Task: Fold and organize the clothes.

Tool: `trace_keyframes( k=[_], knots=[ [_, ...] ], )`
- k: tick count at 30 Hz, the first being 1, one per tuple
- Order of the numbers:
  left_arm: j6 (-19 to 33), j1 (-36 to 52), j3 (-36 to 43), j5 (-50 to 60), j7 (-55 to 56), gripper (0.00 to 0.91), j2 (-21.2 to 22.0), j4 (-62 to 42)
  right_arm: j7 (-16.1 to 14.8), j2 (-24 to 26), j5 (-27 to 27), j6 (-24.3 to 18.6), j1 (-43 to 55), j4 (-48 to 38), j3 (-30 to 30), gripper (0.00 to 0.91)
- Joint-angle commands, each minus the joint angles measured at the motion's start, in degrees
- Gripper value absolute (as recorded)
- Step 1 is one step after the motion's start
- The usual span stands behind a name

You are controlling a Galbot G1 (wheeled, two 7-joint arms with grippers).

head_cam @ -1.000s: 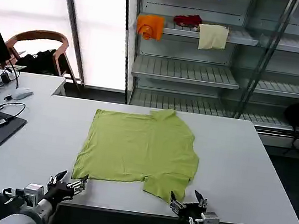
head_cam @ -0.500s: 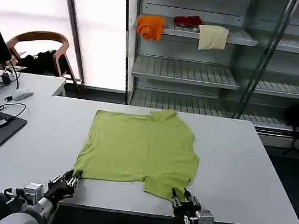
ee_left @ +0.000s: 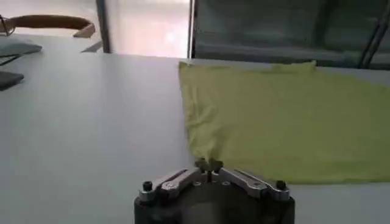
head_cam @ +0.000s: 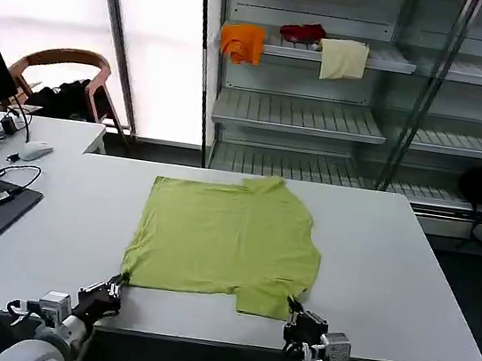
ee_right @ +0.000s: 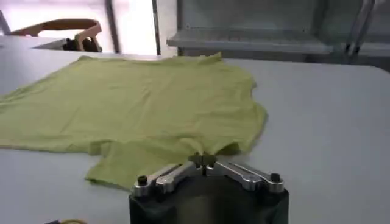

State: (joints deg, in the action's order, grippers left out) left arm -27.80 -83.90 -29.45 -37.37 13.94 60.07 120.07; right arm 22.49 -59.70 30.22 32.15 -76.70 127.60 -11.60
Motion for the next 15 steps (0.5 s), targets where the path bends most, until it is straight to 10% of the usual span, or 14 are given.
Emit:
trace_keyframes(
  k=[1,15],
  knots=[
    [1.11,4.99,-0.33,-3.91,3.03,0.000,-0.47,1.67,-2.97,1.50,0.00,0.05,2.00,1.49,-2.05,0.000],
    [2.40,19.88,5.23,-5.27,5.60,0.000,1.86,-9.67,-13.51,1.77,-1.34,0.93,19.52,-13.45,-0.68,0.000]
  ],
)
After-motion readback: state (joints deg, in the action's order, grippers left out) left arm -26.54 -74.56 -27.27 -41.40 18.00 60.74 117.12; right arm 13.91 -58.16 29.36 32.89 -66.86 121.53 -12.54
